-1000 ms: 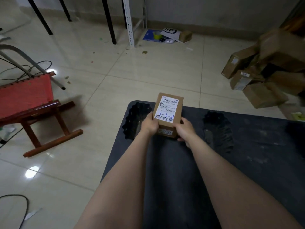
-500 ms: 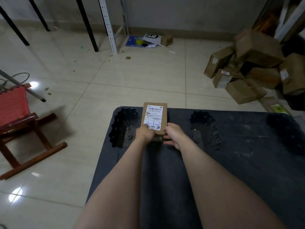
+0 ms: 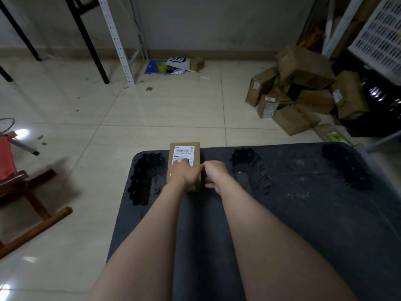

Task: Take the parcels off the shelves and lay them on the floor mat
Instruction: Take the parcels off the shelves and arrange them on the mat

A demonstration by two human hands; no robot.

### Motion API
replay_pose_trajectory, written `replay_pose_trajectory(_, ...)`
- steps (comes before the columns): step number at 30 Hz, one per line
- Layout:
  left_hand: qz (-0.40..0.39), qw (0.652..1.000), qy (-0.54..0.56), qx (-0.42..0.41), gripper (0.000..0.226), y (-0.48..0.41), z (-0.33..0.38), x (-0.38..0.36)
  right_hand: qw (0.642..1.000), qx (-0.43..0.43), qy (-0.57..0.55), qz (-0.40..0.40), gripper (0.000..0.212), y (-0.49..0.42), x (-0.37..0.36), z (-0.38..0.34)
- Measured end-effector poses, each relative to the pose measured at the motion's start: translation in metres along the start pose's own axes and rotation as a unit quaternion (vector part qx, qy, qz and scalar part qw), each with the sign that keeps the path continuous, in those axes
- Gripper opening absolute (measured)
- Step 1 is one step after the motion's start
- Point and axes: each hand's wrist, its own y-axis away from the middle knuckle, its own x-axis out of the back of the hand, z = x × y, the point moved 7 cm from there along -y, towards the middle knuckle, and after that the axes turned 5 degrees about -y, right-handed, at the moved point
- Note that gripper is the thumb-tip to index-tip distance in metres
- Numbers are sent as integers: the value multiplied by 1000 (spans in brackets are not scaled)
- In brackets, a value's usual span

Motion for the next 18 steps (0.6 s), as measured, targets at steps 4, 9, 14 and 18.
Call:
replay_pose_trajectory(4, 47, 989, 89, -107, 53, 23, 82, -1, 986, 62, -112, 108, 31, 17, 47, -26)
replay_pose_trajectory(9, -44, 951, 242, -189, 49, 114, 217, -43, 902, 196, -233, 307, 24, 94, 192, -74)
replay_pose_trajectory(14, -165, 881, 218, -386, 28, 252, 383, -76, 755, 340, -242, 505, 20, 237, 378, -142)
replay_pose_trajectory(18, -198, 794, 174, -548, 30, 388, 493, -87, 613, 423, -137, 653, 14, 395, 478, -163)
